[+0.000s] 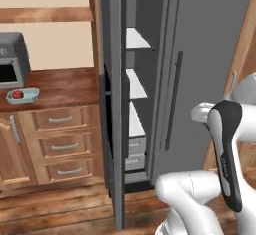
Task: Take the onion and squash out of the freezer and place them in the tupperware container on the counter. Then put the tupperware containing the vegetables back in the freezer.
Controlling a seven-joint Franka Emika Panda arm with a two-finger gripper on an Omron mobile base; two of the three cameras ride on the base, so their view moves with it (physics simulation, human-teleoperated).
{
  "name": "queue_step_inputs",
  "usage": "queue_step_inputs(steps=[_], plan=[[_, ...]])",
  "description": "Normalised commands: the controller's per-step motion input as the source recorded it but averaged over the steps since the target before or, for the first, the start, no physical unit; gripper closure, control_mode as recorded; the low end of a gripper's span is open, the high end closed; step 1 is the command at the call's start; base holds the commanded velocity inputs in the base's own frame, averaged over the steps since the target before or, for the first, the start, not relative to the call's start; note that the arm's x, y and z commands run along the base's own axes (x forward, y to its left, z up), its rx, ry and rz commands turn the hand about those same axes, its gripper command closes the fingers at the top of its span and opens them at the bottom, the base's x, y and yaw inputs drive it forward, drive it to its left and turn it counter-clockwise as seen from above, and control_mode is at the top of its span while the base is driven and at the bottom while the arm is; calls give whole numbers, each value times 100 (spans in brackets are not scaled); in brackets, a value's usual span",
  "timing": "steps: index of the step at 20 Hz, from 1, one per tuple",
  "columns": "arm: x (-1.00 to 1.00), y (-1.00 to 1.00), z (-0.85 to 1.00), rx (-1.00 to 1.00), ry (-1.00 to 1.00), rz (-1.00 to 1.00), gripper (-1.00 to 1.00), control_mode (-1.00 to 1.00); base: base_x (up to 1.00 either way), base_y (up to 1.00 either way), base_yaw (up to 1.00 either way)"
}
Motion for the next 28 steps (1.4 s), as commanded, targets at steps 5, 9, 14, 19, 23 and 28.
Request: queue_step_inputs(steps=[5,9,14,19,23,28], plan=[[0,0,0,0,0,0,100,100,-74,100,-1],[0,0,0,0,0,0,100,100,-23,100,-2],[0,0,0,0,0,0,100,100,5,100,0],[0,0,0,0,0,0,100,100,63,99,0],[0,0,0,0,0,0,100,100,96,75,0],[0,0,0,0,0,0,100,100,100,35,0]])
